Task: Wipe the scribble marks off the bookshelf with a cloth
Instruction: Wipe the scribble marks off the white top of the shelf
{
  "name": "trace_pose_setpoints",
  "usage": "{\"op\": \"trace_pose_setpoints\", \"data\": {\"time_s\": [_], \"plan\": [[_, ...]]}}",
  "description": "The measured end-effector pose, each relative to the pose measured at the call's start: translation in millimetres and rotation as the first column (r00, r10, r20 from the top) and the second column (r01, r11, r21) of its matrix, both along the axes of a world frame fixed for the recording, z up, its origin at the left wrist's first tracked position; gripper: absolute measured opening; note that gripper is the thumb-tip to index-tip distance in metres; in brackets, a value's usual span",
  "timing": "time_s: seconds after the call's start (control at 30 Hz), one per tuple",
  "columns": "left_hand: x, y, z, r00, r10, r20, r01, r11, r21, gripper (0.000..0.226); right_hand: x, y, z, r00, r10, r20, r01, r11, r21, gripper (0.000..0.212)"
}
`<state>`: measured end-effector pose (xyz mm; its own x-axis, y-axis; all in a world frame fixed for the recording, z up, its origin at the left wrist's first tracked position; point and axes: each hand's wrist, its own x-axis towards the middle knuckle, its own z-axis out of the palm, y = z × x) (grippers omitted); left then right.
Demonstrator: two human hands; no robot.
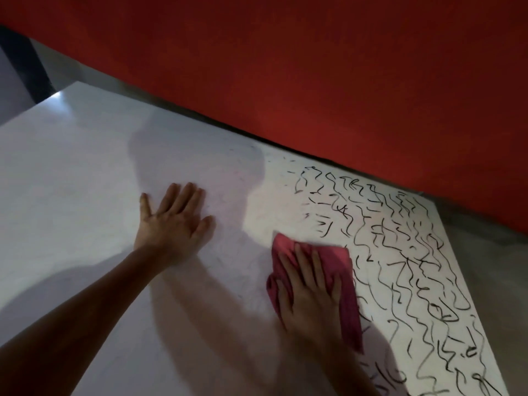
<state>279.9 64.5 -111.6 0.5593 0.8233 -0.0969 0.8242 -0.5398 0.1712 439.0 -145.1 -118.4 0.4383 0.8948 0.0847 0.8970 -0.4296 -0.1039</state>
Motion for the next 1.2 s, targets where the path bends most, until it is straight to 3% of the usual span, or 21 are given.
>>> {"op": "trace_pose_setpoints", "data": {"time_s": [0.1, 0.2, 0.37, 0.47, 0.57, 0.63, 0.77, 0.9, 1.0, 1.07, 1.2], "plan": [[3.5, 2.0, -2.0, 1.000, 0.013, -0.004, -0.013, 1.000, -0.005, 0.094, 40.5, 55.6, 9.4, 0.996, -0.044, -0.083, 0.038, 0.996, -0.077, 0.066], [4.3, 4.0, -3.7, 1.000, 0.026, 0.001, -0.026, 1.000, -0.011, 0.095, 104.0, 130.5, 14.4, 0.976, -0.158, -0.152, 0.135, 0.979, -0.151, 0.052], [3.8, 5.3, -3.4, 0.999, 0.032, -0.010, -0.032, 0.999, 0.001, 0.095, 142.3, 187.8, 20.2, 0.937, -0.291, -0.195, 0.255, 0.948, -0.191, 0.054], [2.8, 3.9, -2.2, 0.999, 0.035, -0.007, -0.035, 0.999, -0.009, 0.096, 112.6, 147.7, 14.7, 0.960, -0.196, -0.199, 0.162, 0.972, -0.172, 0.054], [3.9, 4.3, -2.8, 0.999, 0.041, -0.011, -0.041, 0.999, -0.012, 0.096, 43.3, 65.6, 2.9, 0.997, -0.013, -0.077, 0.013, 1.000, 0.003, 0.062], [4.4, 4.9, -3.2, 0.999, 0.039, -0.016, -0.039, 0.999, -0.008, 0.096, 16.5, 36.2, -3.8, 0.997, 0.066, 0.027, -0.068, 0.996, 0.062, 0.055], [5.1, 4.6, -2.6, 0.999, 0.040, -0.003, -0.040, 0.999, -0.023, 0.095, 44.8, 78.7, 3.6, 0.998, 0.050, 0.023, -0.050, 0.999, 0.014, 0.050], [6.4, 2.5, -0.1, 0.999, 0.038, 0.011, -0.038, 0.999, -0.036, 0.097, 126.0, 168.8, 13.8, 0.967, -0.176, -0.183, 0.157, 0.981, -0.111, 0.052], [6.8, 5.0, 0.8, 0.999, 0.032, 0.018, -0.031, 0.999, -0.028, 0.097, 139.1, 205.8, 23.2, 0.915, -0.334, -0.227, 0.305, 0.940, -0.153, 0.055], [4.9, 5.1, 1.0, 0.999, 0.030, 0.032, -0.029, 0.999, -0.033, 0.097, 125.6, 193.2, 18.7, 0.935, -0.285, -0.210, 0.253, 0.953, -0.170, 0.055], [6.4, 2.7, -0.2, 0.999, 0.023, 0.026, -0.023, 0.999, -0.026, 0.097, 128.5, 115.7, 2.0, 0.992, -0.010, -0.128, 0.001, 0.997, -0.072, 0.054]]}}
